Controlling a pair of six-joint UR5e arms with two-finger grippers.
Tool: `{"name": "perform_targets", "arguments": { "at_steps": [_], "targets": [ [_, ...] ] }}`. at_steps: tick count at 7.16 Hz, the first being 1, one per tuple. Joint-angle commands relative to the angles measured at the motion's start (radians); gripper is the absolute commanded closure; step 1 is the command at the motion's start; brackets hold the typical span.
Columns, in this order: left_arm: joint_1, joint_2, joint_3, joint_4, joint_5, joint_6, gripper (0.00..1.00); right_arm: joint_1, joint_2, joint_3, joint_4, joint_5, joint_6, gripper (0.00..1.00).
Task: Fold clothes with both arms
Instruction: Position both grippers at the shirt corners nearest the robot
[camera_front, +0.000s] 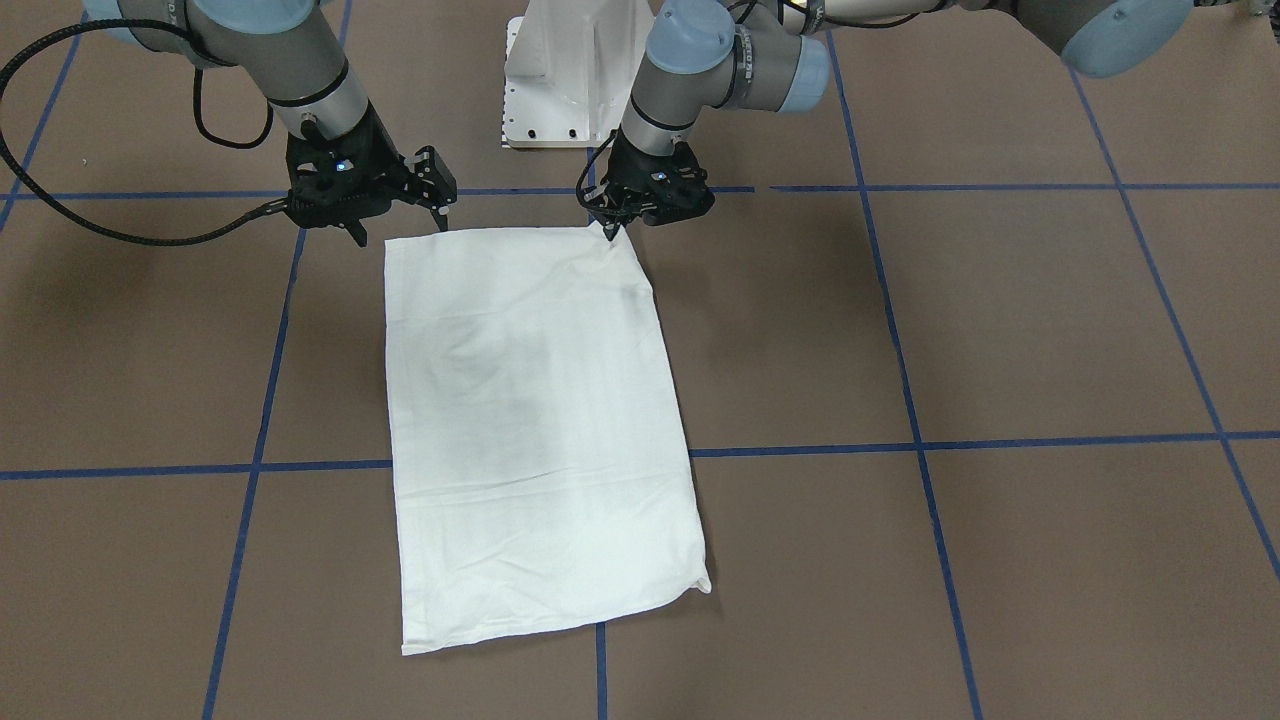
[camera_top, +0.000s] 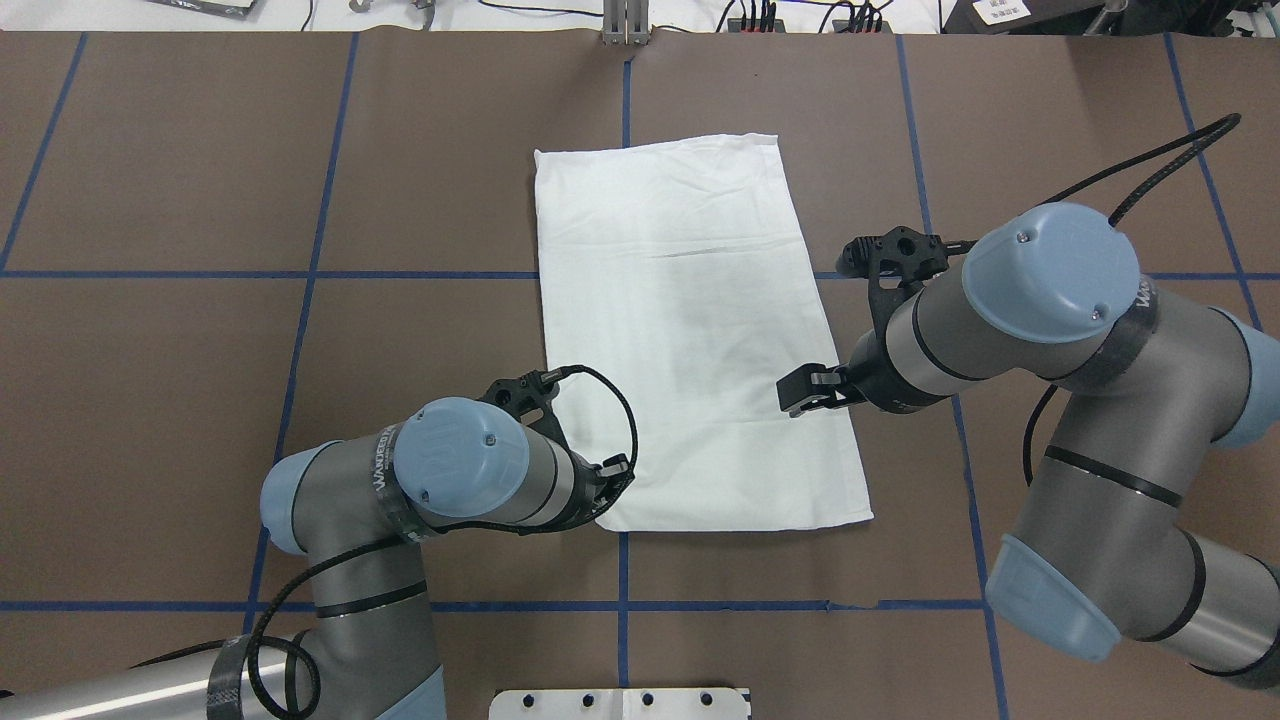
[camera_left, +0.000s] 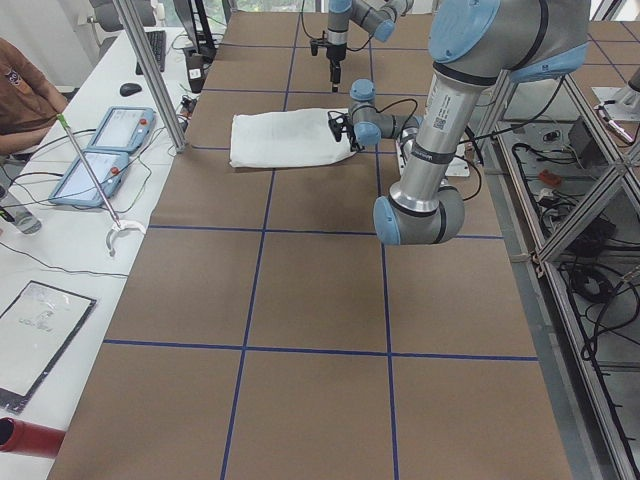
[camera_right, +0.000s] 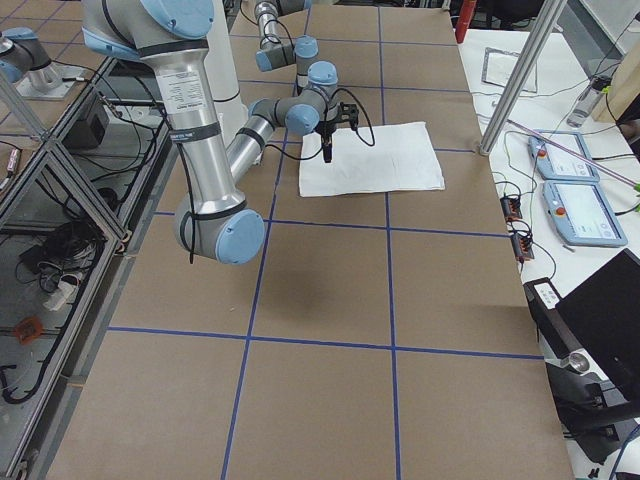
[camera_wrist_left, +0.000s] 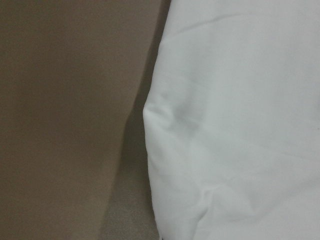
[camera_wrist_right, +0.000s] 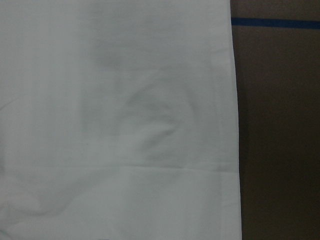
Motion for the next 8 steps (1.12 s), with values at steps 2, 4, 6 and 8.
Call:
{"name": "perform_targets", "arguments": {
  "at_steps": [2, 4, 6, 8],
  "targets": [
    [-0.035, 0.061, -0.050, 0.002, -0.038, 0.027, 1.00, -0.127, 0.008, -0.008, -0.004, -0.065, 0.265, 0.00],
    [-0.040, 0.061, -0.050, 0.006, -0.037, 0.050, 1.00, -0.181, 0.014, -0.016, -0.007, -0.085, 0.472, 0.00],
    [-0.043, 0.061, -0.050, 0.006, -0.037, 0.050, 1.00, -0.192, 0.032, -0.069, -0.004, -0.081, 0.666, 0.00],
    [-0.045, 0.061, -0.050, 0.005, -0.037, 0.052, 1.00, -0.213, 0.076, -0.135, 0.001, -0.088, 0.771, 0.00]
  ]
}}
